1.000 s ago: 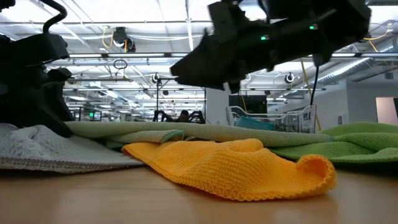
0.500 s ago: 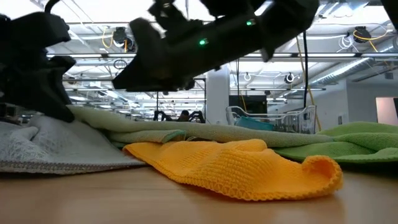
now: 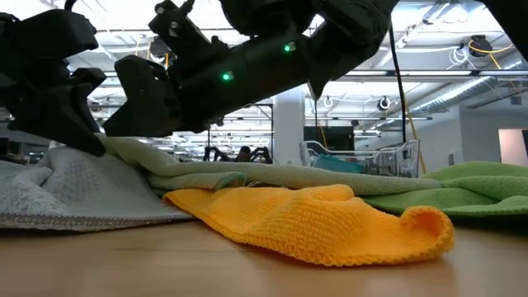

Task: Fold microfiber towels
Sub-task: Fold the right light green microfiber towel

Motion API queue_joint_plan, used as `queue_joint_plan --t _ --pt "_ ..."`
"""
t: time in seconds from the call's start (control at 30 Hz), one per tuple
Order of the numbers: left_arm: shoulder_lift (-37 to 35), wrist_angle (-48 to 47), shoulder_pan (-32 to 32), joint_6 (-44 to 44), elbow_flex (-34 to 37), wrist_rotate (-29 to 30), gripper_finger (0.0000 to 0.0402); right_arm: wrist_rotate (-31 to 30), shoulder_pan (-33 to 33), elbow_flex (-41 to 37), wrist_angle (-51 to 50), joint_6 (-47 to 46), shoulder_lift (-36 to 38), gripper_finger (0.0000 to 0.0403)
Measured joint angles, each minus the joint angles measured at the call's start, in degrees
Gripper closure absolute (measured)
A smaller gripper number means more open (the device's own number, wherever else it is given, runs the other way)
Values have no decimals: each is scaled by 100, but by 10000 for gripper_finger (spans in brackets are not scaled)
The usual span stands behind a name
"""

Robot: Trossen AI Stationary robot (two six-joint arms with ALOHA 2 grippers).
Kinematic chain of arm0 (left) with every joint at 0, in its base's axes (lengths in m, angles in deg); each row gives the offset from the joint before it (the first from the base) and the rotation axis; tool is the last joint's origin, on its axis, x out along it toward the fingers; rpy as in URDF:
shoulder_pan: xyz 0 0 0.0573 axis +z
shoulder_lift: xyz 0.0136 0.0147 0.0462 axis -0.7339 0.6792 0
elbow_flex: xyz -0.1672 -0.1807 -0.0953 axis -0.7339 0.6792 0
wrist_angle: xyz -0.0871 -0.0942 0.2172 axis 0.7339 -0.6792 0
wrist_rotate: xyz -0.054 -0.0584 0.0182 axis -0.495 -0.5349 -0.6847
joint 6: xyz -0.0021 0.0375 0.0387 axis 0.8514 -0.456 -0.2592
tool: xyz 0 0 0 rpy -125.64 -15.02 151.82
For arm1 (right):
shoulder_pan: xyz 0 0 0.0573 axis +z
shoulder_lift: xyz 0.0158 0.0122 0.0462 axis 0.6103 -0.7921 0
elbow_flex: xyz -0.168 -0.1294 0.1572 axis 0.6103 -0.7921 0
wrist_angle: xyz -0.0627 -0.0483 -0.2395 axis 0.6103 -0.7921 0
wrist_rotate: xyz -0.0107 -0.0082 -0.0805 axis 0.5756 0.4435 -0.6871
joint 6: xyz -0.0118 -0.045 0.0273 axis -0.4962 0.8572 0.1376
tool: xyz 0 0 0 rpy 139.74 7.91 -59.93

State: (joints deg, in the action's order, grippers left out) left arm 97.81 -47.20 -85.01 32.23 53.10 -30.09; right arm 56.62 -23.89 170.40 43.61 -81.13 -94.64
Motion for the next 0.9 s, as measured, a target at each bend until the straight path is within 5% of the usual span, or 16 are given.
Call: queue_joint_plan --t 0.57,0.9 --pt "2 193 183 -187 0 -4 389 374 -224 -2 -120 42 0 283" --pt "2 321 162 -174 0 178 355 467 -286 -4 -188 1 0 394"
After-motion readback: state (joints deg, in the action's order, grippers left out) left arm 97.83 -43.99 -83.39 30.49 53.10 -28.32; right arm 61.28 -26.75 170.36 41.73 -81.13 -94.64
